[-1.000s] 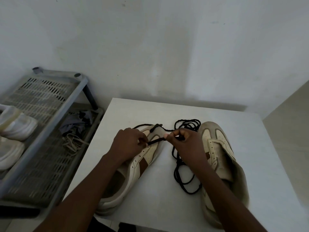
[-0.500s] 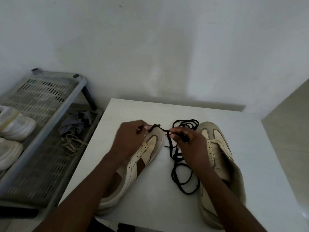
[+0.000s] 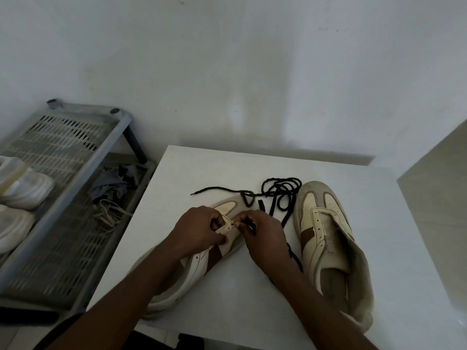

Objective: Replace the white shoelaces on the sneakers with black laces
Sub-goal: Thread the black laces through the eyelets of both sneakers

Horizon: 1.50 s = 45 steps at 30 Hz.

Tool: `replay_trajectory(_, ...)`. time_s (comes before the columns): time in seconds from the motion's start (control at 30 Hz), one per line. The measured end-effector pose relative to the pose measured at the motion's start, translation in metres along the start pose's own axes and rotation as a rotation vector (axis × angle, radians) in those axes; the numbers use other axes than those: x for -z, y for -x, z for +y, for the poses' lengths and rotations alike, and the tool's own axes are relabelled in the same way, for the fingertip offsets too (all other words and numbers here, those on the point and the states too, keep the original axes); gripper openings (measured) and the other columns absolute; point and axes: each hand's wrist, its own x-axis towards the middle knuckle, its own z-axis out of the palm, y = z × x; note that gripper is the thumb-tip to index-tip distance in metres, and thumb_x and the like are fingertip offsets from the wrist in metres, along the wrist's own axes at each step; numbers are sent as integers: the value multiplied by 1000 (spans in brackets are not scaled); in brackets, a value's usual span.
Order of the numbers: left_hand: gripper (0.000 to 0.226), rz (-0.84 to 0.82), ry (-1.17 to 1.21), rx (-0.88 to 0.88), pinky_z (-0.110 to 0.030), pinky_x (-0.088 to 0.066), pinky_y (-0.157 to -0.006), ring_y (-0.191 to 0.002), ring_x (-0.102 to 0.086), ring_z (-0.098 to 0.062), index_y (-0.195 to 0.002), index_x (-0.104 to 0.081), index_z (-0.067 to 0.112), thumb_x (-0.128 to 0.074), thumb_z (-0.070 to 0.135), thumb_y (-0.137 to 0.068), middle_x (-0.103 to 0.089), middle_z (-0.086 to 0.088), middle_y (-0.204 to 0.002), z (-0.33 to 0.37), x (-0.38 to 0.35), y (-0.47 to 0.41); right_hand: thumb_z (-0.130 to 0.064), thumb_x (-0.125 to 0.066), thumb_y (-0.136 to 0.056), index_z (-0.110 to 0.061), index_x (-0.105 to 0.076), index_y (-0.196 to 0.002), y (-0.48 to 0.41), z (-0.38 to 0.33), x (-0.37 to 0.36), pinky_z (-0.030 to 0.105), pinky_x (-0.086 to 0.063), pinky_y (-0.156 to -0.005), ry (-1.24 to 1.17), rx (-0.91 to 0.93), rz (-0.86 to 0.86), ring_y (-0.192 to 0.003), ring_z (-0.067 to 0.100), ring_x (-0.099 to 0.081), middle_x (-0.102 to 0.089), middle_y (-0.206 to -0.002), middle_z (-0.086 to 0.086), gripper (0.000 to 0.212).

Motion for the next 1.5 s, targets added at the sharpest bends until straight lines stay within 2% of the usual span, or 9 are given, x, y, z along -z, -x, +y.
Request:
replay_trajectory(0.37,17,-48,314,-21,-19,-35,-54,-46,-42,-1,-76,-73,11,-85,10,-64,-49,14,-47,-9,-6,5,-6,-66,-85,-21,-73,-88,17,2,4,9,-42,-69,78,73,-31,-76,3,-58,-68,-85,-8,17)
replay_trajectory(0.53,22,-78,218,-141,-31,-52,-70,-74,-67,-17,-88,-78,12,-83,11,-66,-74,-3,-79,-5,-3,6,-11,-60,-90,-19,-72,-98,16,-6,15,25,-50,-75,225,92,-154,-81,9,-59,-67,-92,-4,17)
replay_trajectory(0.8,16,-119,118,-136,-34,-52,-78,-83,-67,-17,-93,-77,11,-62,12,-87,-74,-6,-90,-4,-3,0,-12,-52,-94,-17,-66,-112,13,-17,16,31,-49,-80,434,145,-306,-93,19,-58,-62,-105,3,24)
replay_trajectory(0.9,30,-140,156,-68,-18,-50,-76,-86,-66,-8,-95,-77,15,-55,-1,-83,-74,0,-97,-3,-1,-2,-2,-58,-87,-18,-60,-107,14,-18,17,30,-51,-75,270,87,-229,-88,11,-61,-65,-96,-2,25)
replay_trajectory(1.03,27,-113,99,-85,-26,-52,-84,-96,-67,-13,-100,-76,14,-62,2,-81,-74,-1,-101,-6,-1,-3,4,-61,-82,-27,-45,-92,18,-12,11,13,-42,-58,115,36,-107,-70,-9,-55,-59,-82,-13,37)
replay_trajectory(1.13,25,-79,96,-105,-28,-53,-84,-93,-68,-13,-100,-77,15,-69,5,-78,-75,-2,-98,-8,-1,-2,5,-62,-79,-22,-46,-87,23,-8,1,23,-45,-56,120,51,-26,-71,7,-59,-61,-79,-5,32)
replay_trajectory(1.27,24,-41,106,-111,-17,-50,-80,-92,-68,-10,-99,-77,17,-70,6,-79,-75,-1,-97,-7,-5,-2,8,-64,-72,-26,-40,-80,24,-7,-6,14,-28,-48,195,145,56,-57,10,-45,-48,-69,-11,43)
replay_trajectory(1.4,20,-39,52,-108,-18,-50,-74,-90,-68,-13,-97,-78,19,-69,12,-81,-75,-2,-95,-7,-7,-2,7,-65,-74,-28,-43,-78,24,-9,-13,26,-42,-48,231,155,93,-56,9,-49,-49,-68,-14,42)
replay_trajectory(1.5,21,-45,21,-118,1,-36,-62,-89,-68,-12,-96,-77,17,-66,8,-81,-75,-1,-94,-4,-7,-2,4,-69,-79,-23,-49,-71,17,-3,-7,26,-54,-63,-130,-108,28,-68,3,-64,-63,-68,-8,35)
